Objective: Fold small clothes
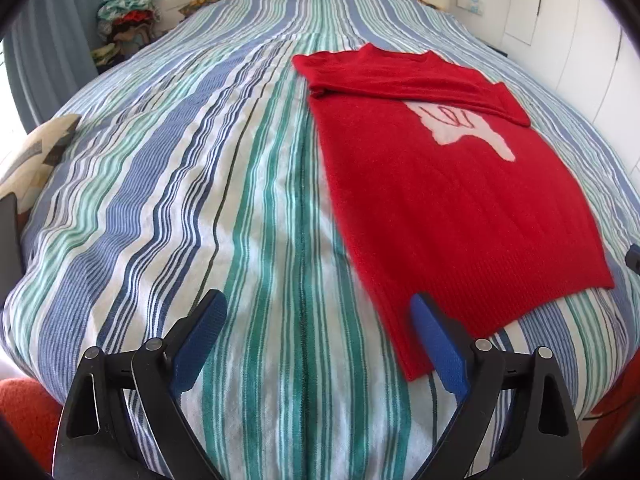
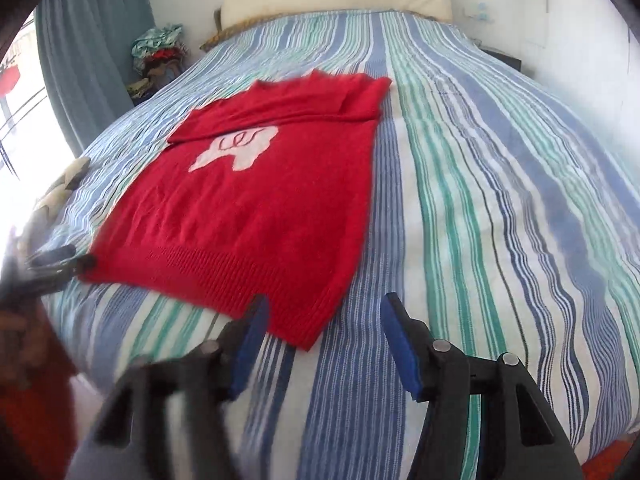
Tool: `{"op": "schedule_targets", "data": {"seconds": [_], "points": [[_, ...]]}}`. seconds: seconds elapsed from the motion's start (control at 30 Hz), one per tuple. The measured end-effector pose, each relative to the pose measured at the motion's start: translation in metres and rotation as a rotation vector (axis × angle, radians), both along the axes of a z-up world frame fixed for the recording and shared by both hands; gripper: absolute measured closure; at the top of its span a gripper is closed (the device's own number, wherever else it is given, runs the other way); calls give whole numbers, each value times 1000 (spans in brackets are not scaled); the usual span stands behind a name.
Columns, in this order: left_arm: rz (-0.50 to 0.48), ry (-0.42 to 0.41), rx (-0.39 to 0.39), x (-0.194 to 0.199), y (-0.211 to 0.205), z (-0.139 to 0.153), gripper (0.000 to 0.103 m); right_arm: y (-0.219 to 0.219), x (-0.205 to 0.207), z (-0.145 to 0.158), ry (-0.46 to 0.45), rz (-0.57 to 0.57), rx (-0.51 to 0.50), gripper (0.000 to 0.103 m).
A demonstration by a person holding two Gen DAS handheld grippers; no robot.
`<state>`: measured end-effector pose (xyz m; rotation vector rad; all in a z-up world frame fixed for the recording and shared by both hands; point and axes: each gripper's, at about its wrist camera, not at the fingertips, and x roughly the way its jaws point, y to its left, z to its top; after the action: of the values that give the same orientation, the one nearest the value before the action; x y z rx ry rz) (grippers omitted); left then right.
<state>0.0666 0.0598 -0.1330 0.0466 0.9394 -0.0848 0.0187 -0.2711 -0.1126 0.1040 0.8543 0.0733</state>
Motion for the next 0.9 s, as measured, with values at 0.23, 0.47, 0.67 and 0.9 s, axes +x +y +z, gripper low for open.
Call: {"op": "schedule_targets", "data": {"seconds": [0.23, 0.47, 0.67, 0.9], "points": [[25, -22, 66, 6, 6, -5, 8, -18, 5, -1, -12, -93, -12, 45], [38, -29, 49, 5, 11, -4, 8, -27, 7, -5, -4, -132, -4, 45], [133, -37, -12, 14, 39, 0, 8, -30, 7, -9, 1, -156, -29, 45], [209, 40, -23, 27, 59, -21, 6, -48, 8, -16, 34, -243, -47, 45]]}}
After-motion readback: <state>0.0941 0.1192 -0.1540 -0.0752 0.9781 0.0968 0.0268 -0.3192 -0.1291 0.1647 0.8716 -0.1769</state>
